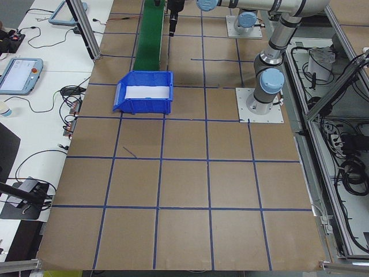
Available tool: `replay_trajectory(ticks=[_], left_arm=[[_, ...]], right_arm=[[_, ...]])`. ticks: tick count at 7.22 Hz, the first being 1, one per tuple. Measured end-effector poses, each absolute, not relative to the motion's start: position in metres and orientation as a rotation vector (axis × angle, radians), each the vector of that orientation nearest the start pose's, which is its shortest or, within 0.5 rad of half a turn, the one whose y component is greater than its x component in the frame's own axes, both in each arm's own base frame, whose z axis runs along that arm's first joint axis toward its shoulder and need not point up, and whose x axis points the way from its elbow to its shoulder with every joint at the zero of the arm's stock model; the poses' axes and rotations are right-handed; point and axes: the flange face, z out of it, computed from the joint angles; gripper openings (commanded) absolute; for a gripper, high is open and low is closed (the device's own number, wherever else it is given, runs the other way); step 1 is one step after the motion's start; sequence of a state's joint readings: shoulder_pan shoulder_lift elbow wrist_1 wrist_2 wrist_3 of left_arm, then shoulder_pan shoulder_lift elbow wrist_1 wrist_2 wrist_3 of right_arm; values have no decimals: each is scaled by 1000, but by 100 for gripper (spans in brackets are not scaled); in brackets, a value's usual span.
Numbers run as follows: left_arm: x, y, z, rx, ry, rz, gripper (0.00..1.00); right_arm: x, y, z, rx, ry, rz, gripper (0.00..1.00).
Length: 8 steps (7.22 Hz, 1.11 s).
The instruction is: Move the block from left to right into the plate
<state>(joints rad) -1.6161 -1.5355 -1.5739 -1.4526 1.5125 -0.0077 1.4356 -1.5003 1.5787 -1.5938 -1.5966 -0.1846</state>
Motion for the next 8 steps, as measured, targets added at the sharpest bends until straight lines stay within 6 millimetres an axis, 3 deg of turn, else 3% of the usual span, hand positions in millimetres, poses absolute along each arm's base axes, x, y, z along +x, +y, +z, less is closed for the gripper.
replay_trajectory(ticks=[2, 4, 8], left_arm=[[-161, -484, 516, 68, 3194, -238, 100], [-157, -484, 517, 78, 3139, -237, 100], [-154, -481, 515, 85, 3123, -187, 100]], right_arm=[[125, -518, 490, -136, 3108, 67, 100], [158, -510, 502, -160, 3060, 69, 100], [149, -511, 501, -125, 3066, 128, 100]])
